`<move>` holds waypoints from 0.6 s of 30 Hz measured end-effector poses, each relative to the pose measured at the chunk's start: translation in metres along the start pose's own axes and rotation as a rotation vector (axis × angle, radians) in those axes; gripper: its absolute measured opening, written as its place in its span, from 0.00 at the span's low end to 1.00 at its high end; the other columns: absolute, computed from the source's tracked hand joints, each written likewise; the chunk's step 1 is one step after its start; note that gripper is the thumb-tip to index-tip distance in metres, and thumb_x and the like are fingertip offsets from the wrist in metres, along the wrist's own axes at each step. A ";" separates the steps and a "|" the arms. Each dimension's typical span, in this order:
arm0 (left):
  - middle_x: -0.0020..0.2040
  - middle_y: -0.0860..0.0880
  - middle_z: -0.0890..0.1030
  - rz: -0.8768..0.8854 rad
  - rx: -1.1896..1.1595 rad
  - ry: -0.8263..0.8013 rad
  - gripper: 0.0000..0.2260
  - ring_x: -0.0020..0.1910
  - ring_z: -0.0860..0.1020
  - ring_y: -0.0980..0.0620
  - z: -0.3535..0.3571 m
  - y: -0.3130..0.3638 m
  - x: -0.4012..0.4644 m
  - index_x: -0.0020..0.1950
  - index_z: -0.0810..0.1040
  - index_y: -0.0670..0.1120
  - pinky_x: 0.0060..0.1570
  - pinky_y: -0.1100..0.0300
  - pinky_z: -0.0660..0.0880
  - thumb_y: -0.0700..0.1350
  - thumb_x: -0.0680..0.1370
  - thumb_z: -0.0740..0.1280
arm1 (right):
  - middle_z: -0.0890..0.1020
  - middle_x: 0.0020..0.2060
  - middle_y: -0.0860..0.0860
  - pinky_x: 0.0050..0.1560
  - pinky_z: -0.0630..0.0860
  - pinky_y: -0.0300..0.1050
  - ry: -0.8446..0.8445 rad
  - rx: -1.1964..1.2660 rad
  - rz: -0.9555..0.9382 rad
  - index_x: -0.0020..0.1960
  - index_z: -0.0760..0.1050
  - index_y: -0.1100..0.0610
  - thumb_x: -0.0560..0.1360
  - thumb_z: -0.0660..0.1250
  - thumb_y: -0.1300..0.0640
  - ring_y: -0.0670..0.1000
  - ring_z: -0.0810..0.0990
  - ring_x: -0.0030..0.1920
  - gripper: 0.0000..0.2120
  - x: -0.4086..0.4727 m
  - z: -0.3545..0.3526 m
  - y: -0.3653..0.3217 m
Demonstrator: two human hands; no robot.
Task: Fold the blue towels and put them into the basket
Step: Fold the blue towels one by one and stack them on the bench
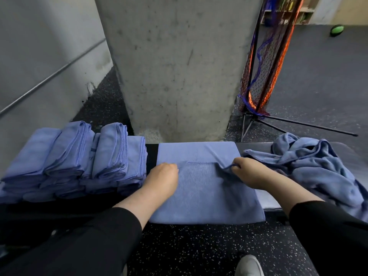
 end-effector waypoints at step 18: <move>0.30 0.47 0.63 -0.153 -0.688 0.204 0.16 0.33 0.62 0.48 -0.060 0.016 -0.063 0.33 0.59 0.46 0.34 0.52 0.57 0.41 0.80 0.58 | 0.69 0.37 0.54 0.42 0.60 0.51 0.025 0.881 0.045 0.42 0.75 0.62 0.71 0.63 0.53 0.52 0.64 0.40 0.11 -0.055 -0.036 0.006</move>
Point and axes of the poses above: each hand's wrist, its own x-axis towards the middle knuckle, its own z-axis out of the palm, y = z × x, the point moved 1 cm from there along x, towards the middle knuckle
